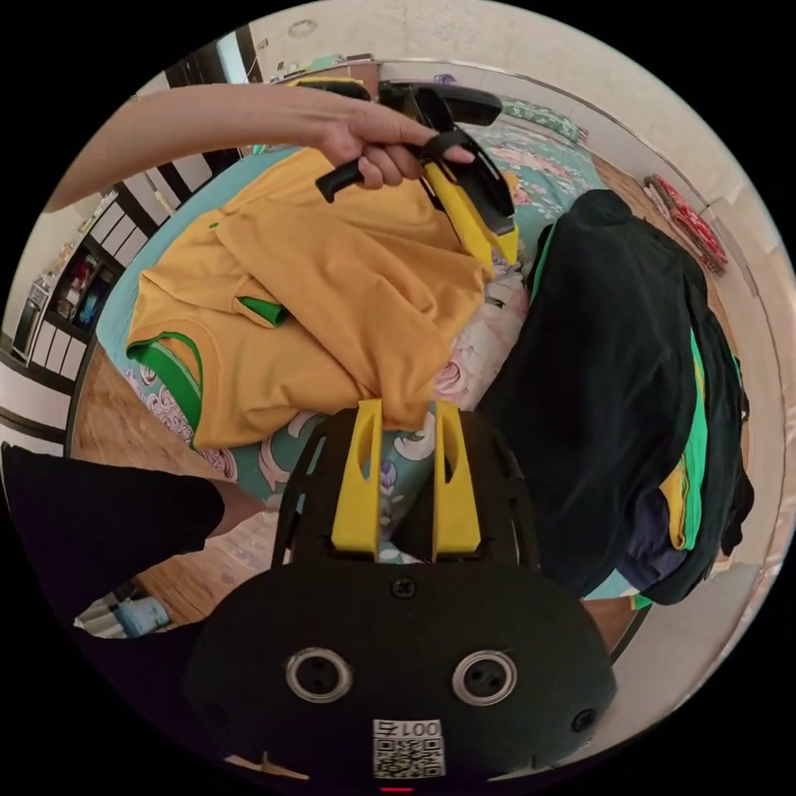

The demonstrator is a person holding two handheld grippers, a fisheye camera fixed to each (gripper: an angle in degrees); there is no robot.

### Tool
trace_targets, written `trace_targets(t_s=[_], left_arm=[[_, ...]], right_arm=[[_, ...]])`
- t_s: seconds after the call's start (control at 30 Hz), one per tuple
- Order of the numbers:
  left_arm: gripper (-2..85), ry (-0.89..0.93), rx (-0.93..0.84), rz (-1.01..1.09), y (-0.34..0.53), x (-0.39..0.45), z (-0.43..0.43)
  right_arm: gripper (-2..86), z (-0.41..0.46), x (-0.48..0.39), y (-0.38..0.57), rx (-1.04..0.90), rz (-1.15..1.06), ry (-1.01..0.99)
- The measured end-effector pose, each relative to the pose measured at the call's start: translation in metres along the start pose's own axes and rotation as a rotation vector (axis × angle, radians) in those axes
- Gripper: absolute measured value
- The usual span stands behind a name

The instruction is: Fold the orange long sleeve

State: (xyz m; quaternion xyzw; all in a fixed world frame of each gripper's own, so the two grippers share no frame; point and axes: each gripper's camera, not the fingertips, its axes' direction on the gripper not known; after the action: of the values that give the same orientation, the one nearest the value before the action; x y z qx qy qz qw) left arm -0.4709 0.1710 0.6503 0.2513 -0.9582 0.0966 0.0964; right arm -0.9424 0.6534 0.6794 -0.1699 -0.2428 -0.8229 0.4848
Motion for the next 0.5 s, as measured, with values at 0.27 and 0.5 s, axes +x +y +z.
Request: trace_targets(t_s=[0.27, 0.5], left_arm=[[-0.9, -0.196, -0.006, 0.025, -0.032, -0.006, 0.004], [-0.9, -0.204, 0.049, -0.003, -0.04, -0.02, 0.003]], right_arm=[[2.1, 0.001, -0.017, 0.018, 0.037, -0.059, 0.068], [1.3, 0.009, -0.014, 0.03, 0.034, 0.019, 0.063]])
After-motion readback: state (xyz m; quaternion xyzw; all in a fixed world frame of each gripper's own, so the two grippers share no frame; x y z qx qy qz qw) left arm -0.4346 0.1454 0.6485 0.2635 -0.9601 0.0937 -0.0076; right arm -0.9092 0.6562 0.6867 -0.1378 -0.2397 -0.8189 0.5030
